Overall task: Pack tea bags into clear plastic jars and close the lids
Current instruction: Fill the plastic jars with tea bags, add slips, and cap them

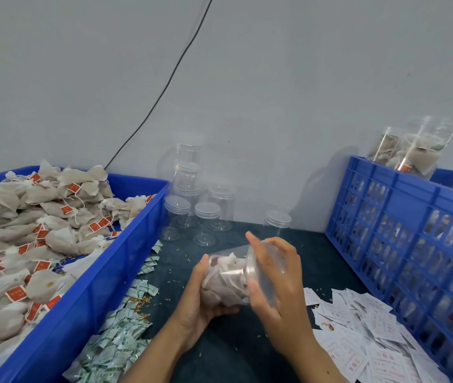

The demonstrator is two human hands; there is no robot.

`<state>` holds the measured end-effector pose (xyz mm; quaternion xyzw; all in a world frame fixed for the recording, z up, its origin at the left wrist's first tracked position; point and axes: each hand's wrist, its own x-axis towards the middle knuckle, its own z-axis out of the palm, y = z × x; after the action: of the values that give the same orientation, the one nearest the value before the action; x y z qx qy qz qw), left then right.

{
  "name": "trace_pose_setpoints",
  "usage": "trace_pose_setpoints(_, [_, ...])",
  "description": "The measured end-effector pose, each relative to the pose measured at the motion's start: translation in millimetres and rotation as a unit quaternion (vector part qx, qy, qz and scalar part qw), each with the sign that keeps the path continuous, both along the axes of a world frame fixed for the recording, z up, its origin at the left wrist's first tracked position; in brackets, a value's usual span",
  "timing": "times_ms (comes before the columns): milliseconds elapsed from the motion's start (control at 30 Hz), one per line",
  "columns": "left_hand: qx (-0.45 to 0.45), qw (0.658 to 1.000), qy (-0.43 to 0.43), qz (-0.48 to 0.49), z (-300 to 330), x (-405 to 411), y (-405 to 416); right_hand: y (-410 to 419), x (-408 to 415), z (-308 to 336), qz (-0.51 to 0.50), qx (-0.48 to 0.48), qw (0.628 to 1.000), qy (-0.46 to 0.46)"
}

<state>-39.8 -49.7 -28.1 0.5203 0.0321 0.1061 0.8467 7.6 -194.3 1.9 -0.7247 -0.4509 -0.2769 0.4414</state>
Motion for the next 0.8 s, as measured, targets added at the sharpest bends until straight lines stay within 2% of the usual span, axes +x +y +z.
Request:
trace_pose_setpoints(67, [-0.003,0.999,-0.038,0.030,0.5,-1.1,-0.4,5.4,-0.9,-1.0,0.001,0.061,0.988,0.140])
trace_pose_setpoints(167, [0.022,0.996,-0.060,0.061,0.3,-2.2,-1.8,6.5,10.5,-4.4,0.006,0.076,0.931,0.356])
trace_pose_setpoints(233, [0.029,0.996,-0.052,0.064,-0.7,-1.3,-4.0,3.0,17.4,-1.3,0.017,0.045,0.912,0.407])
trace_pose_setpoints(300, [-0.003,0.998,-0.040,0.057,-1.5,0.7,-5.5,-3.0,18.5,4.5,0.044,0.057,0.922,0.380])
trace_pose_setpoints(400, [-0.059,0.997,-0.029,0.034,-0.4,0.2,-4.4,-14.8,8.2,3.4,0.146,0.036,0.949,0.276])
trace_pose_setpoints(500, [-0.044,0.998,-0.027,0.039,1.1,-1.6,-2.8,-17.4,5.5,-3.6,0.077,0.021,0.968,0.238])
trace_pose_setpoints(600, [-0.033,0.997,-0.038,0.059,-0.1,-0.6,-2.6,-13.2,7.9,3.4,0.014,0.016,0.953,0.303])
trace_pose_setpoints(733, [-0.046,0.997,-0.029,0.051,-1.4,0.1,-1.7,-14.8,16.5,13.7,0.068,0.019,0.923,0.378])
trace_pose_setpoints(800, [-0.043,0.998,-0.027,0.046,-0.8,0.0,-1.5,-14.0,13.5,11.2,0.090,-0.027,0.948,0.303])
